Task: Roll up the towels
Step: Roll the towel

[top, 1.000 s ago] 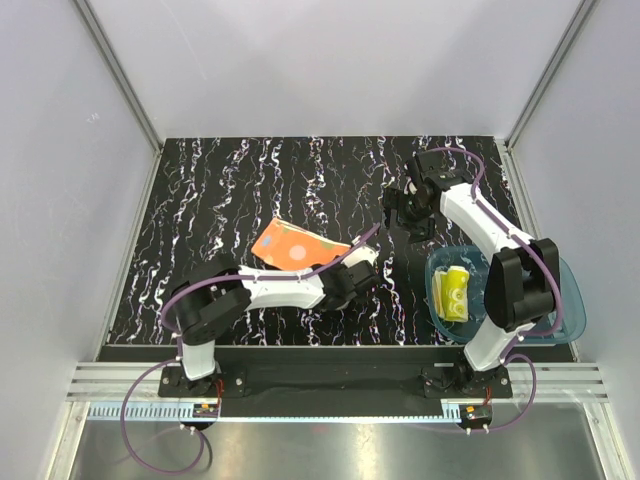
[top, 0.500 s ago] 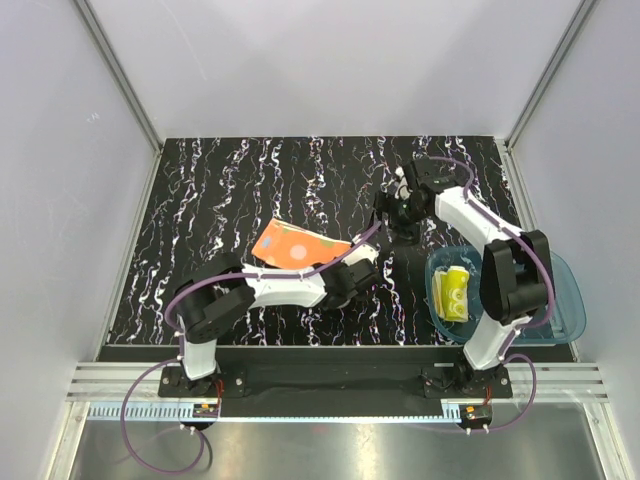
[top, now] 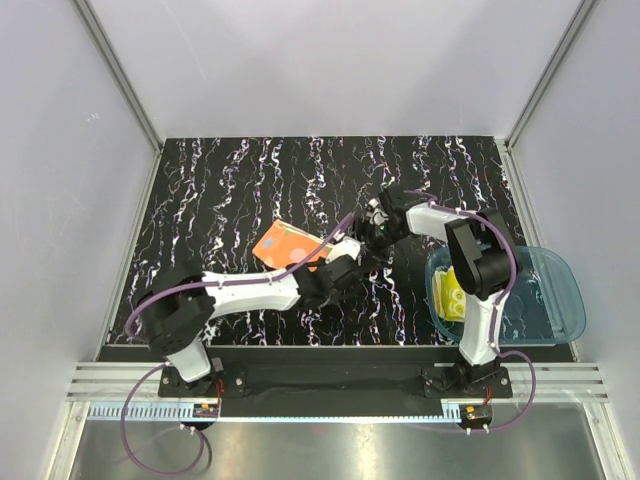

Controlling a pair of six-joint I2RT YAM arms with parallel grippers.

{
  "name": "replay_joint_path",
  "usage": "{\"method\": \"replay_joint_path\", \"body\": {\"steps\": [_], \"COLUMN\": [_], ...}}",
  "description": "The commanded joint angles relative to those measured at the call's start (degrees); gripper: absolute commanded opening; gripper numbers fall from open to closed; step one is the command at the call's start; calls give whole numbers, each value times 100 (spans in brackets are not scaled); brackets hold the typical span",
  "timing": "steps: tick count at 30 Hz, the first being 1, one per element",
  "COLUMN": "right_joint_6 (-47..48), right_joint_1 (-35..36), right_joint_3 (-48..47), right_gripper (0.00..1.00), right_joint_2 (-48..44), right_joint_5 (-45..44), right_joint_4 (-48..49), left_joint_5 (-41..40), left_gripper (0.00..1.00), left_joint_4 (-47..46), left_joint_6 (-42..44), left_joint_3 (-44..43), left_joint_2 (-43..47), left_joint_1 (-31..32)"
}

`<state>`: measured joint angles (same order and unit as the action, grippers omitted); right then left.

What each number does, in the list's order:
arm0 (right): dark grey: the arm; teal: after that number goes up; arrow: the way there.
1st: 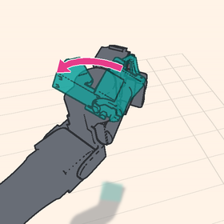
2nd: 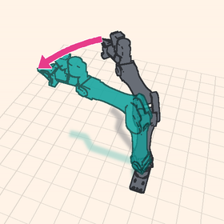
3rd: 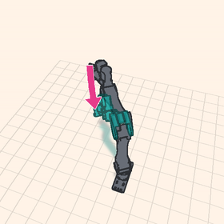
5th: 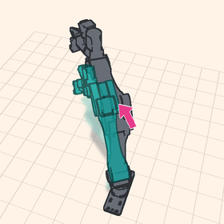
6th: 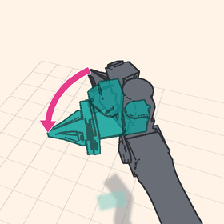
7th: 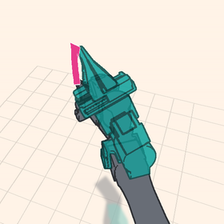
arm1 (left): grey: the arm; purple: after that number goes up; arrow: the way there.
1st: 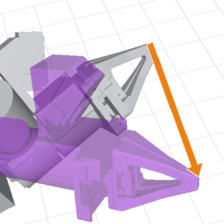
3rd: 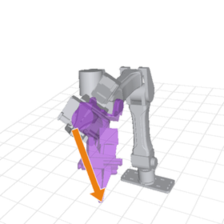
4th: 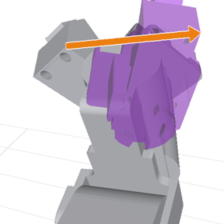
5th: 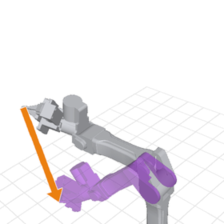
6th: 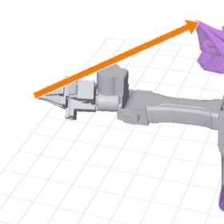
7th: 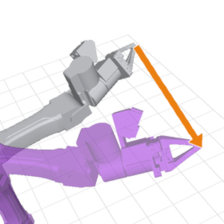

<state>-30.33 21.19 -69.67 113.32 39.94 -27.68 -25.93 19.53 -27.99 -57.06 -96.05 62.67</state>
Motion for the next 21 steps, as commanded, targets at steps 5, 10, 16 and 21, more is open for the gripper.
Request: {"method": "replay_joint_path", "body": {"steps": [5, 10, 16, 21], "right_joint_6": [-114, -52, 114, 404], "right_joint_1": [148, 140, 140, 140], "right_joint_3": [-117, -380, -574, -793], "right_gripper": [60, 43, 0, 16], "right_joint_2": [445, 560, 542, 349], "right_joint_5": [365, 295, 163, -441], "right_joint_4": [483, 369, 114, -518], "left_joint_5": [501, 580, 712, 1045], "left_gripper": [0, 0, 0, 0], "left_joint_4": [-388, -380, -336, -230], "left_joint_6": [-400, -462, -453, -348], "left_joint_3": [371, 529, 652, 705], "left_joint_2": [789, 939, 1018, 1036], "left_joint_1": [-185, -221, -212, -212]}}
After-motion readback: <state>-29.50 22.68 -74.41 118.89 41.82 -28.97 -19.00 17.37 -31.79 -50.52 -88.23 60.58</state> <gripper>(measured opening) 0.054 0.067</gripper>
